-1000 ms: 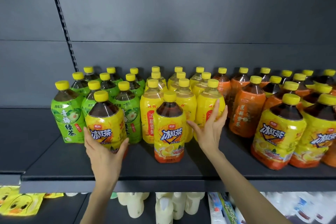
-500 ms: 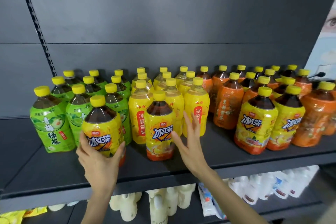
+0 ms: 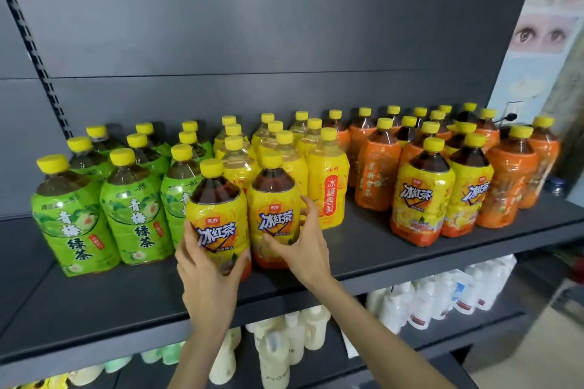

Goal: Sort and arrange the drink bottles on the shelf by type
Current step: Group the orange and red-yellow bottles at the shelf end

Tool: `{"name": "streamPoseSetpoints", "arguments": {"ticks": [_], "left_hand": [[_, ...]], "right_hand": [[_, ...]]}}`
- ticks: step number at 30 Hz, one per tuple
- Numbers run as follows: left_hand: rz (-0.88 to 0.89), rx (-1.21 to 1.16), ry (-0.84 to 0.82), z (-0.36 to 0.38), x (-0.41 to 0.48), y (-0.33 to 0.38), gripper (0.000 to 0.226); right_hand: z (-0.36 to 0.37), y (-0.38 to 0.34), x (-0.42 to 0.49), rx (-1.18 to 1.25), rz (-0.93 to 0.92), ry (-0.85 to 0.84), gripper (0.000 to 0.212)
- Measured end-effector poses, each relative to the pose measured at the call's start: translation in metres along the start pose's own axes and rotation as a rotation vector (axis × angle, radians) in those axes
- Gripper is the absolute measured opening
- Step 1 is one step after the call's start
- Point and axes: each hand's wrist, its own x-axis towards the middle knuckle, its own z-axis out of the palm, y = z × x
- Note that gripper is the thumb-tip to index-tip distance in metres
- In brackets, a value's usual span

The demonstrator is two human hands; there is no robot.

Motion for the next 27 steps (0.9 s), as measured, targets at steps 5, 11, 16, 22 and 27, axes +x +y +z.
{"name": "streamPoseSetpoints", "arguments": {"ticks": [5, 11, 16, 22, 27], "left_hand": [[0.031, 0.016, -0.003, 0.006, -0.001, 0.002, 0.106], [-0.017, -0.015, -0.003, 0.012, -0.005, 0.013, 0.103], [0.108, 0.111, 0.162, 0.026, -0.013, 0.032, 0.096], [0.286, 0.026, 0.022, 0.079, -0.012, 0.094, 0.094], [0.198, 0.065, 0.076, 0.112, -0.006, 0.118, 0.094]], "right_hand": [[-0.015, 0.011, 0.007, 0.054, 0.006, -0.104, 0.097], [-0.026, 0.023, 0.026, 0.18, 0.044, -0.235, 0.095], [-0.05, 0.038, 0.039, 0.147, 0.022, -0.362, 0.093], [-0.121, 0.039, 0.075, -0.032, -0.062, -0.621, 0.096], [-0.2, 0.003, 0.118, -0.162, -0.21, -0.642, 0.059]]}}
